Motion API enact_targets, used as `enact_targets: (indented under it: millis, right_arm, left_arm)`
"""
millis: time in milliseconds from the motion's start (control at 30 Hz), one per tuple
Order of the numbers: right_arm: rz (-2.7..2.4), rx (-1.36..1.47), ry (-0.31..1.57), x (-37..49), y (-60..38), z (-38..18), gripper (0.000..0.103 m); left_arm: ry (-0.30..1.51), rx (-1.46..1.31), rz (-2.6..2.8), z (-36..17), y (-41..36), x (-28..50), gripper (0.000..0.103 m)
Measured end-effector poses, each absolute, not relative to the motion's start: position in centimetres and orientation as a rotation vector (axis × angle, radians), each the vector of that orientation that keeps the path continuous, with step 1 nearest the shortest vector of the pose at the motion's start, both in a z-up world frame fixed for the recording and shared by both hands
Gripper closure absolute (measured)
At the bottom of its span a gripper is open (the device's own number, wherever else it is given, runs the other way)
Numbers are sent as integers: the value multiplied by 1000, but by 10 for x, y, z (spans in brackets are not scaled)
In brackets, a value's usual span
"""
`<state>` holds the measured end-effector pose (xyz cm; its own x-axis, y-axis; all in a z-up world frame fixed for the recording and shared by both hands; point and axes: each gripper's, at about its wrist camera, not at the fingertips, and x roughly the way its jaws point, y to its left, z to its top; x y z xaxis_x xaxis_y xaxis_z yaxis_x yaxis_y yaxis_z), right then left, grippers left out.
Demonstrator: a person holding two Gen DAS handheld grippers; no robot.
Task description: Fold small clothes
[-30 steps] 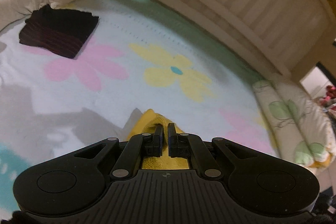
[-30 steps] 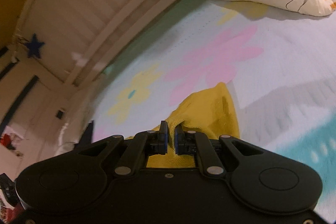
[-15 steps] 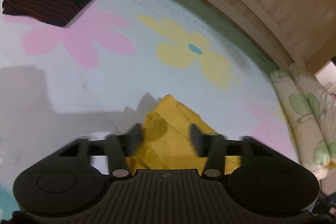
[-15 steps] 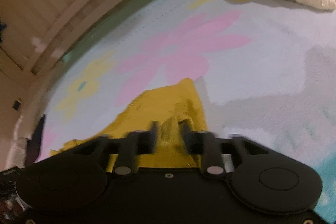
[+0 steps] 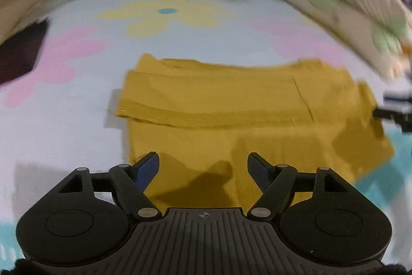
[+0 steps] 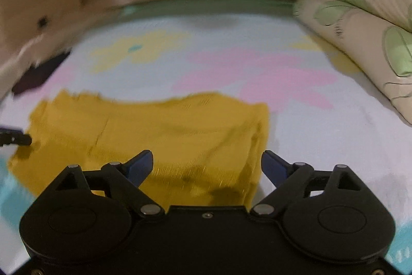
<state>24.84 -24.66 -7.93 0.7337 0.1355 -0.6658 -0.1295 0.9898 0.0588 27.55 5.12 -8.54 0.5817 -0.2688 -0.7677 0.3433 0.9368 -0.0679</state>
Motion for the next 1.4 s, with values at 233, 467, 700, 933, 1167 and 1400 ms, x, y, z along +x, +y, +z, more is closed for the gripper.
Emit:
enact_targets:
  millis: [233, 467, 700, 933, 1167, 1400]
  right_arm:
    - [181, -343, 669, 238, -204, -94, 11]
    - [204, -578, 632, 255, -172, -115, 11]
    - [90, -429, 635, 300, -198, -100, 11]
    - [-8, -143, 696, 337, -236, -101, 11]
    - [-58, 13, 736, 353, -260, -110, 11]
    - [-85, 117, 752, 357, -280, -114, 11]
  left_arm:
    - [906, 149, -349, -103, 38, 283, 29]
    - [912, 87, -336, -102, 38, 297, 27]
    - [907, 39, -333, -98, 39, 309, 27]
    - [889, 58, -335, -98, 30, 324, 26]
    - [859, 37, -299, -98, 22, 355, 25]
    - [835, -52, -244, -103, 23, 387, 24]
